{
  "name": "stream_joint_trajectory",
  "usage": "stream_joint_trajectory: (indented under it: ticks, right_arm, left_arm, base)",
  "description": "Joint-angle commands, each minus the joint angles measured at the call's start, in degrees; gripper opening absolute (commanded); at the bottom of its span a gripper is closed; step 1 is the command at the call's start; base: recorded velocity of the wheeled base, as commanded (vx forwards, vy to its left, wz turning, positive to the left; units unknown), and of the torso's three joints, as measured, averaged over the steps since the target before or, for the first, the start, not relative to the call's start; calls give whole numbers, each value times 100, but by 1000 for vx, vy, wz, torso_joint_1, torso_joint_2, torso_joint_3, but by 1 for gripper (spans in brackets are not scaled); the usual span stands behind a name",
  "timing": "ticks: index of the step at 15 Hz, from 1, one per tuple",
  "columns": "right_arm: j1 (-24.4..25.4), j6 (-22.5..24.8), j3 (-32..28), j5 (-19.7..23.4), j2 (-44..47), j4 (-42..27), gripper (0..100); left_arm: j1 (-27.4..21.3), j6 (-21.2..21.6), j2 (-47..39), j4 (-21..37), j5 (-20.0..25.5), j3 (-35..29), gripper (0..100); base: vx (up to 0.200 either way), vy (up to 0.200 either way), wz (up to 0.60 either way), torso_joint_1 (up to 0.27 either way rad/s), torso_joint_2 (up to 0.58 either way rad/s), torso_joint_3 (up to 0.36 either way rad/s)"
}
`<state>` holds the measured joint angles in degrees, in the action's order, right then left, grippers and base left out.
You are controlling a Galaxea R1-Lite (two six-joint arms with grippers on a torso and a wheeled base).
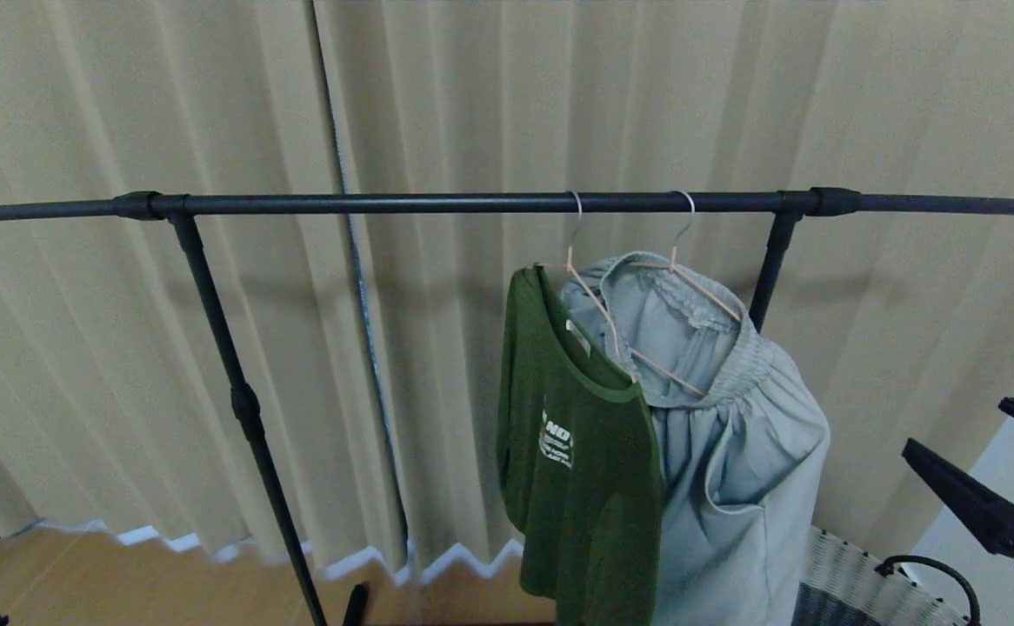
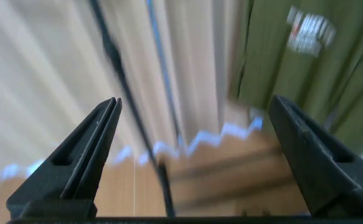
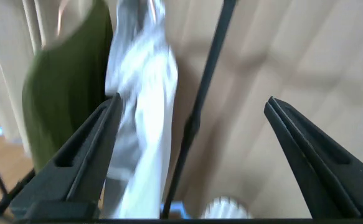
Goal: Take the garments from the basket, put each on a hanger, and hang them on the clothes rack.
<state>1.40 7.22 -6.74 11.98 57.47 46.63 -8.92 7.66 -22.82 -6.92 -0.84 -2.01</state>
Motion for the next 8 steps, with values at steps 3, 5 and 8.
stream_joint_trajectory:
  ticks: [3,5,8]
  right_arm:
    - [-52,8,76,-3,-1765,-1701,100]
    - [-52,8,41,-12,-2512,-2615,100]
    - [-52,8,-20,-21,-3708,-3951,100]
  left_arm:
    - [207,-247,1509,903,-224,-71,100]
    - [330,-344,1588,921,-364,-71,100]
    - [620,-352,1781,930,-443,-71,100]
  base:
    - [0,0,0,0,0,0]
    - [0,0,0,0,0,0]
    - [0,0,0,0,0,0]
